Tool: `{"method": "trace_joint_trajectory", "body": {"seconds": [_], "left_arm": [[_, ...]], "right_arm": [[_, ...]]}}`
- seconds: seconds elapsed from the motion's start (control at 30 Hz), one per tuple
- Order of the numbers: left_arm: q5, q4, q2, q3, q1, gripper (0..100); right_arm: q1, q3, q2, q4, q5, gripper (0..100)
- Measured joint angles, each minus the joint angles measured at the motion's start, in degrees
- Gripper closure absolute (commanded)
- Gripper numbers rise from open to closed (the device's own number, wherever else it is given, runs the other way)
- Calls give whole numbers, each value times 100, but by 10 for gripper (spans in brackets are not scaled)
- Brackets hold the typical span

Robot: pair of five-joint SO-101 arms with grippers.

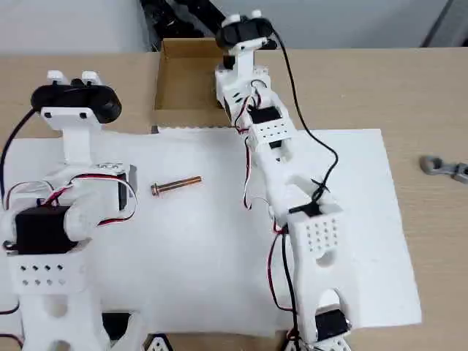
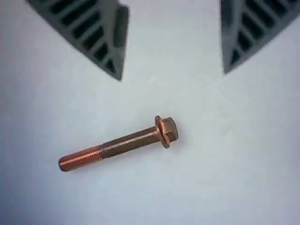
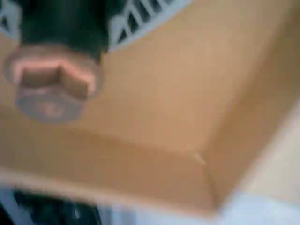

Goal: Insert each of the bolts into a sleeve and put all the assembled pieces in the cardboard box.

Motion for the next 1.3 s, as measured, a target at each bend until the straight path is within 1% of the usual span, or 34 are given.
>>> {"method": "trace_joint_trajectory", "body": {"seconds": [0.13,0.3,0.6,0.8,0.93,1.03,1.1,1.2,1.3], "left_arm": [[0,0,0,0,0,874],[0,0,0,0,0,874],[0,0,0,9,0,872],[62,0,0,9,0,820],[668,0,9,9,0,797],[1389,-9,255,9,0,742],[1899,0,633,9,0,725],[2716,185,1371,-62,0,726],[3209,466,2224,-501,0,739]], "right_arm": [[35,-554,721,0,-9,980],[35,-1090,1073,519,-9,849],[44,-1697,1116,1266,-9,842],[53,-3068,1116,2286,-9,842],[114,-4554,1116,3341,-9,842],[246,-5495,1099,4229,-9,842],[360,-5556,949,4826,-9,842],[571,-5556,703,5705,-105,842],[765,-5574,246,6295,-290,841]]}}
